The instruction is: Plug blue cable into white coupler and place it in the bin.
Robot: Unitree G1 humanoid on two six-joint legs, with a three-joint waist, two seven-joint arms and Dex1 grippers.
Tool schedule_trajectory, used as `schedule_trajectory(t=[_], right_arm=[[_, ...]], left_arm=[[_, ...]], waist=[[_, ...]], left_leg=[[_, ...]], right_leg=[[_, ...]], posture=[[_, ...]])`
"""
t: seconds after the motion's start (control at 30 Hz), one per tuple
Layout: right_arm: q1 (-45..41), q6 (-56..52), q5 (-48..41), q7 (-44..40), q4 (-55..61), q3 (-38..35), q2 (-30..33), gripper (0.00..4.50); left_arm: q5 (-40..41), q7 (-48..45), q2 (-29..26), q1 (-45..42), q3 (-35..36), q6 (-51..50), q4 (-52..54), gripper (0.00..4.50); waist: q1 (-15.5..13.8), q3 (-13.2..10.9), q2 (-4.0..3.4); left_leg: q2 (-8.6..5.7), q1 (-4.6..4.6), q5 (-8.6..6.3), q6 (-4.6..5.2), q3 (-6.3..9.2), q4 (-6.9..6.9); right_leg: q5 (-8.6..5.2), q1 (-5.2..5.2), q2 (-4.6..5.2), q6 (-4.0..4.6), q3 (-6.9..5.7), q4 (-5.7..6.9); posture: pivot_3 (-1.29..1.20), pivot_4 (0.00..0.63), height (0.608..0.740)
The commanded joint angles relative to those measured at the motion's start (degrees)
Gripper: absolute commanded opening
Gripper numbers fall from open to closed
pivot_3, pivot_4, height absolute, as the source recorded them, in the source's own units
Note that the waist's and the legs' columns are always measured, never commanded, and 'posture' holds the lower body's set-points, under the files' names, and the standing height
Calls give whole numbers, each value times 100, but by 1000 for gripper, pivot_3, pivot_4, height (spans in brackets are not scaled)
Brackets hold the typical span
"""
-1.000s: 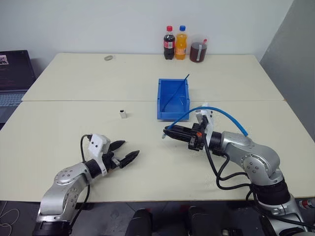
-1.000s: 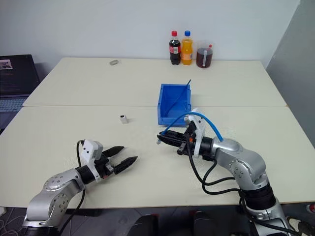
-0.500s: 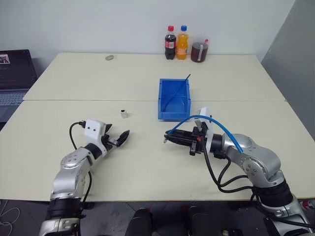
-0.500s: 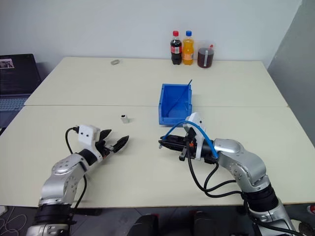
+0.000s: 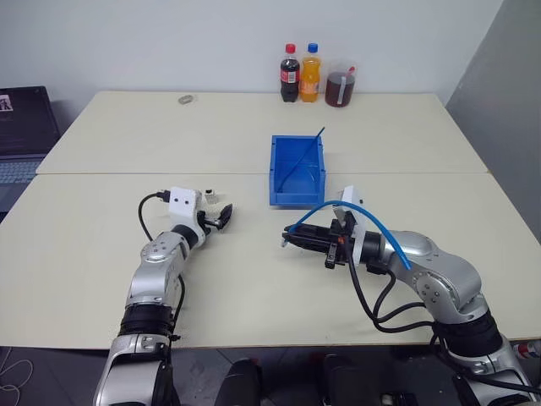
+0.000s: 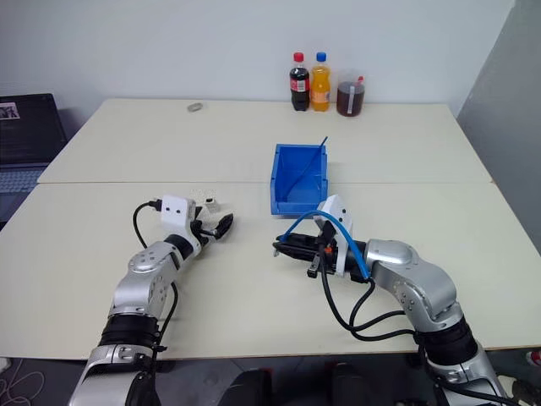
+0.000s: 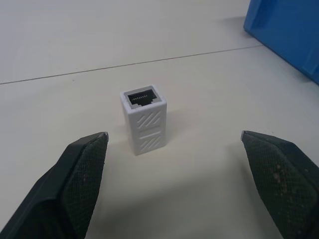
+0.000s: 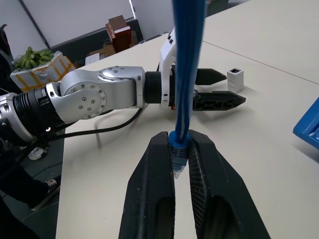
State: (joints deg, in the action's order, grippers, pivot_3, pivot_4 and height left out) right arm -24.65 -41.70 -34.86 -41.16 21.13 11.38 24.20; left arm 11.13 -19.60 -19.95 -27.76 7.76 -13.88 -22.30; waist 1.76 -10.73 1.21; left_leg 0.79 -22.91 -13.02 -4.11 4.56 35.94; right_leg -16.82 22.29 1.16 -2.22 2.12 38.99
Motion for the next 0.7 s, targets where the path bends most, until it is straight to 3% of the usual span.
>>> schedule_trajectory(t=[0.03,0.43,0.7], right_arm=[[-7,39,-25,-20,245,-98,16,113],[-32,-6,-34,-15,273,-83,25,113],[-15,-18,-30,20,293,-69,2,111]], left_arm=[[-53,249,-3,-273,88,-282,-31,4500],[-119,580,4,-804,-14,-1314,-19,4500],[-191,616,-40,-896,-38,-1477,-62,4500]], waist=[[7,0,0],[4,0,1],[3,0,1]], left_leg=[[1,0,0,0,1,0],[-1,-1,0,0,2,2],[-1,0,0,-1,1,2]], right_leg=[[0,0,-1,0,-1,0],[0,0,0,-1,-2,0],[1,0,0,0,-1,1]], posture=[[0,150,740],[0,150,740],[0,150,740]])
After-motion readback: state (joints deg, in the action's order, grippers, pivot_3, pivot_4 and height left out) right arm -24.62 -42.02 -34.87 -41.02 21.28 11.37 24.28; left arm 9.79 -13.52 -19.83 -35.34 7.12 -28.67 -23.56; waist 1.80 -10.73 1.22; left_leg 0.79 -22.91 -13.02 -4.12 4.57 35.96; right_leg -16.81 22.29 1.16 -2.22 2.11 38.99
